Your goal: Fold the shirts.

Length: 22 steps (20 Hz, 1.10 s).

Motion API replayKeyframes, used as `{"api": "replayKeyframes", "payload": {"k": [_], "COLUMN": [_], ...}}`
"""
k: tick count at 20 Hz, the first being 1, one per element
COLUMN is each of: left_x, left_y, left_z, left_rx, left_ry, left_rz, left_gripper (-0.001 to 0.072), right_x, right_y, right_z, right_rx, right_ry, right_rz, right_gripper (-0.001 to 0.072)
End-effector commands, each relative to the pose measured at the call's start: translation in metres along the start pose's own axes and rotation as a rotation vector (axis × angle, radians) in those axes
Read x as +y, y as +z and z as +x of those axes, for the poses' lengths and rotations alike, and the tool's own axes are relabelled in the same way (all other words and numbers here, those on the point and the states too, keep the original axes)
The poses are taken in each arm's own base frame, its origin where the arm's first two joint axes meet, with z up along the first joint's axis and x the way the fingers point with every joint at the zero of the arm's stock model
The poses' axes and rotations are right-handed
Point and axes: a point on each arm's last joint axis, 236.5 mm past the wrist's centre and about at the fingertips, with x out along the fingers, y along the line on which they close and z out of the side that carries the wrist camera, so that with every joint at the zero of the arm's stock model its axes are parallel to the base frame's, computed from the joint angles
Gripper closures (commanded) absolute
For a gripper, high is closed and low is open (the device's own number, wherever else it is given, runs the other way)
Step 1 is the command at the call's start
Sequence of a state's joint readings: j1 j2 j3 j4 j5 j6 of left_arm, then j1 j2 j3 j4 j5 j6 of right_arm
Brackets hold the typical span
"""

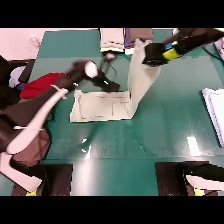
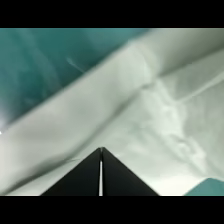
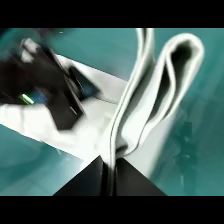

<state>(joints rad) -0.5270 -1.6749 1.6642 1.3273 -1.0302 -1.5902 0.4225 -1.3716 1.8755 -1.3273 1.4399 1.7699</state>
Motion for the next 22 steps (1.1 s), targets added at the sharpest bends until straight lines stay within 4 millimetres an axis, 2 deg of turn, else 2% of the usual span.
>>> {"api": "replayKeyframes", "payload": {"k": [1,3,6,7,8,9,10,11,12,13,15,17,21,22], "left_x": [0.092,0.129,0.154,0.157,0.157,0.158,0.156,0.155,0.155,0.155,0.148,0.139,0.111,0.103], "left_y": [0.021,0.028,0.028,0.027,0.026,0.024,0.023,0.020,0.018,0.014,0.010,0.012,0.022,0.025], "left_z": [-0.104,-0.170,-0.248,-0.266,-0.279,-0.288,-0.294,-0.294,-0.294,-0.292,-0.286,-0.280,-0.272,-0.270], "left_rx": [-0.104,-0.191,-0.316,-0.345,-0.369,-0.379,-0.385,-0.377,-0.367,-0.348,-0.329,-0.329,-0.350,-0.356], "left_ry": [0.245,0.346,0.417,0.431,0.441,0.460,0.464,0.465,0.463,0.461,0.423,0.391,0.350,0.339], "left_rz": [0.003,-0.028,-0.078,-0.088,-0.091,-0.084,-0.083,-0.084,-0.087,-0.091,-0.102,-0.097,-0.037,-0.021], "left_gripper": [0.0683,0.0683,0.0683,0.0683,0.0683,0.0683,0.0683,0.0683,0.0683,0.0683,0.0684,0.0684,0.0684,0.0684], "right_x": [0.054,0.094,0.153,0.172,0.192,0.207,0.214,0.210,0.198,0.177,0.123,0.064,-0.043,-0.062], "right_y": [-0.001,-0.011,-0.031,-0.036,-0.040,-0.043,-0.045,-0.047,-0.045,-0.042,-0.035,-0.037,-0.076,-0.088], "right_z": [0.047,0.089,0.161,0.183,0.202,0.214,0.217,0.216,0.211,0.204,0.187,0.173,0.158,0.157], "right_rx": [-0.008,0.006,0.002,-0.016,-0.033,-0.042,-0.029,-0.005,0.011,0.023,0.053,0.092,0.232,0.262], "right_ry": [0.083,0.134,0.210,0.243,0.297,0.346,0.380,0.372,0.339,0.281,0.139,0.011,-0.163,-0.188], "right_rz": [-0.028,-0.060,-0.112,-0.120,-0.109,-0.086,-0.059,-0.065,-0.083,-0.111,-0.150,-0.134,0.055,0.110], "right_gripper": [0.0691,0.0690,0.0688,0.0678,0.0494,0.0373,0.0373,0.0373,0.0374,0.0374,0.0374,0.0374,0.0372,0.0335]}}
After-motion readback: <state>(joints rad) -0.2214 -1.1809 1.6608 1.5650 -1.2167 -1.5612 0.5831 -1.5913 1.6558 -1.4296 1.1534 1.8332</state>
